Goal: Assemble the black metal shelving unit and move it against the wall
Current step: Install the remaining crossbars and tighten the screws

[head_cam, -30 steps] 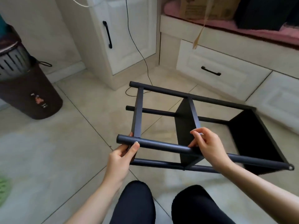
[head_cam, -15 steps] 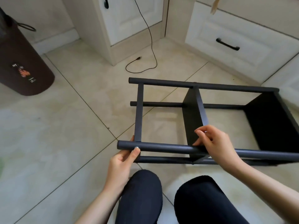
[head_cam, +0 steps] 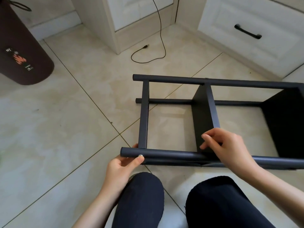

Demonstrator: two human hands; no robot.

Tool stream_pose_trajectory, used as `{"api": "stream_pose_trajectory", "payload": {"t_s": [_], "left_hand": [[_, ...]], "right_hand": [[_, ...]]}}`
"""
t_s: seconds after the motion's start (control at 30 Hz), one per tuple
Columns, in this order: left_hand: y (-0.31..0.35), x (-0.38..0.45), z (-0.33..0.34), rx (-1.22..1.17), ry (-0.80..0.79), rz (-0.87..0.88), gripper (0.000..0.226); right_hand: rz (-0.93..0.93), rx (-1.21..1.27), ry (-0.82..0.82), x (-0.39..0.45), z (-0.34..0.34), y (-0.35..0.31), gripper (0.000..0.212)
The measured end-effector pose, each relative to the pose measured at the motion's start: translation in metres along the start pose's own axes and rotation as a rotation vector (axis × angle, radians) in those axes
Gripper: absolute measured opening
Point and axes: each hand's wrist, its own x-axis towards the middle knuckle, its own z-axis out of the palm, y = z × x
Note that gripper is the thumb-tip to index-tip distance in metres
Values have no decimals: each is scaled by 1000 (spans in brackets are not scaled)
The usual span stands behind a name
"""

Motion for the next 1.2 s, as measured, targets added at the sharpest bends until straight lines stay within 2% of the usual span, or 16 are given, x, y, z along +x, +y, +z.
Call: {"api": "stream_pose_trajectory", "payload": {"t_s": [0.13,0.2,0.27,0.43,0.5,0.6,0.73,1.0,1.2], "left_hand": [[6,5,-10,36,-52,18,77],[12,8,-14,94,-82,55,87],[22,13,-20,253,-150,110,94],[63,38,-31,822,-346,258,115],[79,49,-29,1063,-442,395,117],[95,61,-23,1347,-586,653,106],[104,73,-21,1648,-610,881,99],[88,78,-23,1596,-643,914,87],[78,83,-26,1487,-629,925,85]], "right_hand": [[-44,-14,-37,6,5,-14,3],[-56,19,-83,13,10,-22,7],[-61,73,-149,22,18,-28,10],[-22,202,-399,42,40,-41,15],[37,276,-460,47,49,-45,16],[109,370,-569,55,58,-49,14],[143,367,-722,63,65,-50,13],[148,358,-860,64,75,-38,5],[249,494,-833,74,91,-42,6]]}}
